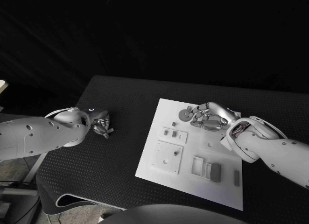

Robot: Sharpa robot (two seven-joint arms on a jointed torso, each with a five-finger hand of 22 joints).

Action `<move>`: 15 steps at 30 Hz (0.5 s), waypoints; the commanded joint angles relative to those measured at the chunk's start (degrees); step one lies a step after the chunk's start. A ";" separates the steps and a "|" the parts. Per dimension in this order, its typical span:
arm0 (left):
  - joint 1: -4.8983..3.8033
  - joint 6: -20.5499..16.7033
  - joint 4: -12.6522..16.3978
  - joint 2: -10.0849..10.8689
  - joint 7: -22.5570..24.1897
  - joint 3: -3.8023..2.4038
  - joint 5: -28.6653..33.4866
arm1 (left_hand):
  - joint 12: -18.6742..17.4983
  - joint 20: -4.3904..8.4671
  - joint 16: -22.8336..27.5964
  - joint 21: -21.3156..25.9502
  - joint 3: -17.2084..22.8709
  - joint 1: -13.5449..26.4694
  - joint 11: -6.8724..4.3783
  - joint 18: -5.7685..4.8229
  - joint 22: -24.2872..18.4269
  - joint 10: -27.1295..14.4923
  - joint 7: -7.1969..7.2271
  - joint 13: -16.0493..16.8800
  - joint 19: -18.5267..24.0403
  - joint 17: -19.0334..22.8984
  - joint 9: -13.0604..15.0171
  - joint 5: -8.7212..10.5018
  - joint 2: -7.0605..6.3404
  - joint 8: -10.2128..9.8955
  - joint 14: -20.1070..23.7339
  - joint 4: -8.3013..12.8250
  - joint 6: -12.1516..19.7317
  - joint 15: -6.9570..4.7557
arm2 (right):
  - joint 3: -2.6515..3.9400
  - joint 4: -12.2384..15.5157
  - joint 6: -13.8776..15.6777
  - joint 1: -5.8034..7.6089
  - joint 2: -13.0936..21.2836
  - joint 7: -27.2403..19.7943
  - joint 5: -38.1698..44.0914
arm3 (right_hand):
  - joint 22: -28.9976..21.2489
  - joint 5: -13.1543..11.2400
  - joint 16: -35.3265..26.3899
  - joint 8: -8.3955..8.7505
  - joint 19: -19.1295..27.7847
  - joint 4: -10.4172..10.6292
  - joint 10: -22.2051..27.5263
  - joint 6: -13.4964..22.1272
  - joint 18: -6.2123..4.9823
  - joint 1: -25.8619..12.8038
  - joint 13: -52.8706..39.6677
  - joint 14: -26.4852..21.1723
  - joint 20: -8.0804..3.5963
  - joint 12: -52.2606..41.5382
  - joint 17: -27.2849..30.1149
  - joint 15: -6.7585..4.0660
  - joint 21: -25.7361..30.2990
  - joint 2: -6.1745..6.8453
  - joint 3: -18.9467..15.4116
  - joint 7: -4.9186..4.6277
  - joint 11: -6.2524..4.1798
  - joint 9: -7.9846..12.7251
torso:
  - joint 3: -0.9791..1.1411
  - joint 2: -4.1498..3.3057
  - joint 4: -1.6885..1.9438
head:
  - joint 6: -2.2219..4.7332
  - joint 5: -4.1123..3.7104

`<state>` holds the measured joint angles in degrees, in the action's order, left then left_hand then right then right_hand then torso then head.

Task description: Assemble the parts on the task board

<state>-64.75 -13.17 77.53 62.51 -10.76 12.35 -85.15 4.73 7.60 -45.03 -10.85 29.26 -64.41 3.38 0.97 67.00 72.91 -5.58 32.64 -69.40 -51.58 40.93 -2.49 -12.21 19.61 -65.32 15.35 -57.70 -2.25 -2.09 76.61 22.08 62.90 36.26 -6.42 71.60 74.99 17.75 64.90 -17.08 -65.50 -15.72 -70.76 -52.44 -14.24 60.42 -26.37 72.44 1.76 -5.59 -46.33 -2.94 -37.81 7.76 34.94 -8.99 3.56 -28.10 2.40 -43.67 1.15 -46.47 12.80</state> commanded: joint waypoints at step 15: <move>2.11 1.10 -0.32 -1.79 3.26 1.40 -1.06 | -0.66 0.44 -0.08 0.80 8.54 -5.22 -0.08 0.89 0.70 0.58 -0.21 -10.34 -0.57 1.25 -11.20 -0.36 8.17 -0.46 -1.24 -3.93 -1.62 -0.26 | 0.03 0.04 -1.05 -0.01 0.07 -0.36 -0.75 | 1.11 -0.08 0.28 0.18 -0.01 -0.03 0.13 0.24 -0.76 -0.14 -0.10 -0.12 -0.24 0.30 0.07 0.13 -0.15 -0.66 -0.28 -0.25 0.07 0.06 | 0.05 -0.02 -0.10 | 0.30 -0.32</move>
<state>-64.62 -14.21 77.14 62.28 -8.04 12.46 -85.68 4.43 7.89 -45.03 -10.41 32.03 -63.45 3.28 0.90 67.64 73.23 -5.75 33.97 -69.73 -50.41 40.94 -2.72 -11.26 19.10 -66.14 16.79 -59.03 -2.65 -2.09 76.59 21.77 62.90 36.32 -6.43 71.29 74.99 17.75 64.90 -17.08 -65.49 -15.72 -70.76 -52.44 -14.24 60.37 -26.42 72.44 1.76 -5.59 -46.33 -2.94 -37.81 7.70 34.95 -8.98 3.56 -28.10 2.40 -43.69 1.08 -46.20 12.55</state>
